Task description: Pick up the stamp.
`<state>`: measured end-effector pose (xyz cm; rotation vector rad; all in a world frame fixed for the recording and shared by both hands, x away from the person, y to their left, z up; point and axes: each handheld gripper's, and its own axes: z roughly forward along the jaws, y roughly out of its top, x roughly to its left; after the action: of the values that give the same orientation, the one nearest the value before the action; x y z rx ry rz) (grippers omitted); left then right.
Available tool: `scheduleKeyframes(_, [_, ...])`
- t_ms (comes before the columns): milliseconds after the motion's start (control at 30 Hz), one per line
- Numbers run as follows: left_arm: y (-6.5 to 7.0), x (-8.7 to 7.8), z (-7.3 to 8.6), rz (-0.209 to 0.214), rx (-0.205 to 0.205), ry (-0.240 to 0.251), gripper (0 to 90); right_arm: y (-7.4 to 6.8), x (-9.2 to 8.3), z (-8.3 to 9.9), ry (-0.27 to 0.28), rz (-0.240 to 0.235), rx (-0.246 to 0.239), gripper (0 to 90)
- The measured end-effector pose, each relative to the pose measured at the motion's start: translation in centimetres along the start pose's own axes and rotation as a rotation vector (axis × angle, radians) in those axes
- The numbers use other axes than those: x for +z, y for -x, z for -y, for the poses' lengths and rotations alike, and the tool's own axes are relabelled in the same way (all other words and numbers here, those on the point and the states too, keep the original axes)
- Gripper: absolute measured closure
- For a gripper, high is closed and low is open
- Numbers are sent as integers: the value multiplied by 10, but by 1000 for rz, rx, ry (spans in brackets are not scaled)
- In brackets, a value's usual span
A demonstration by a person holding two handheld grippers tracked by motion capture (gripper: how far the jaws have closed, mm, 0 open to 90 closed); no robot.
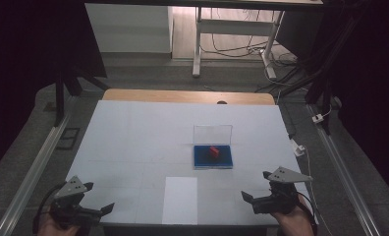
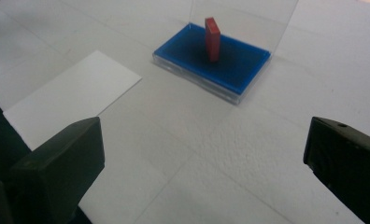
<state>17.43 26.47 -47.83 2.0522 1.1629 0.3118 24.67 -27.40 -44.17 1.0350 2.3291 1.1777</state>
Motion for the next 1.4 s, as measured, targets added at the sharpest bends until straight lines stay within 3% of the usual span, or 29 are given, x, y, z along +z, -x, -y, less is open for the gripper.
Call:
scheduleKeyframes(267, [0, 1, -1, 13, 9, -10, 0, 4, 10, -9, -1, -16, 20, 0])
scheduleKeyframes(467, [0, 1, 0, 15, 6, -10, 0, 4, 24, -14, -30, -30, 7, 0])
scheduleKeyframes(733, [0, 2, -1, 16, 11, -22, 0, 10, 40, -21, -49, -29, 34, 0])
scheduleKeyframes(1233, [0, 3, -1, 17, 15, -27, 0, 10, 68, -40, -58, -38, -8, 0])
scheduleKeyframes(1400, [0, 3, -1, 18, 11, -29, 0, 10, 81, -48, -62, -43, -46, 0])
